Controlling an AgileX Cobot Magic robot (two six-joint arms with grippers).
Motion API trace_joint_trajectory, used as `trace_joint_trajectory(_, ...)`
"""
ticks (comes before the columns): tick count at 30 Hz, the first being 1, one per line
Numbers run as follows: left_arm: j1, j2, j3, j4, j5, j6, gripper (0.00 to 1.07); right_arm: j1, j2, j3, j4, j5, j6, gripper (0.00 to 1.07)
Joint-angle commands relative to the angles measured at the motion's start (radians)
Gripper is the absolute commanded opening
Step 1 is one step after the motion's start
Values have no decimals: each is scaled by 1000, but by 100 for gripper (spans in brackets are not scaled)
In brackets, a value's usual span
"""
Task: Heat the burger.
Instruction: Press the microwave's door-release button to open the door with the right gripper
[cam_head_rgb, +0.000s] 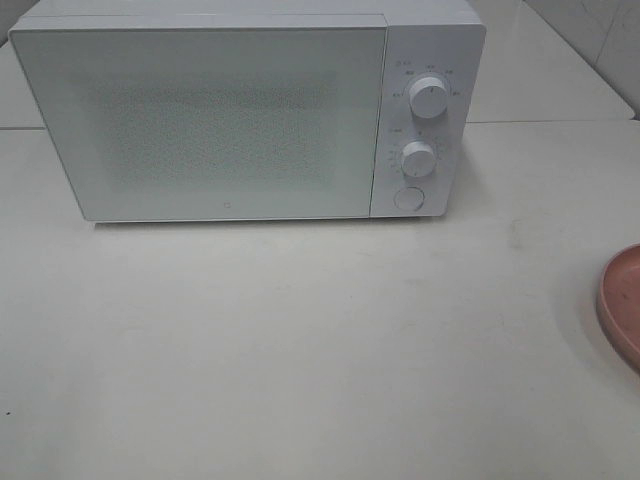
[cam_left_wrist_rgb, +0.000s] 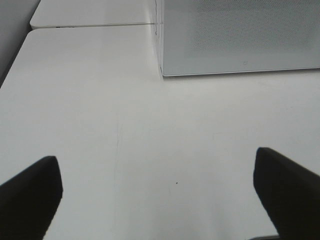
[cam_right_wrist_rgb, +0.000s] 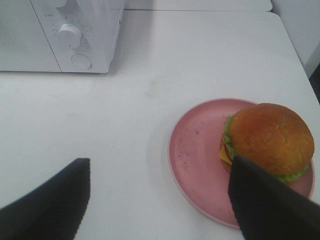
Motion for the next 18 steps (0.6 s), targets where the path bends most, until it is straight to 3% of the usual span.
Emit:
trace_joint_trajectory(1, 2, -26, 5, -1, -3, -7, 98, 3, 53, -8, 2, -69, 7, 74)
trace_joint_trajectory(18, 2, -26, 5, -1, -3, -7, 98, 3, 332, -8, 2, -382, 7, 74)
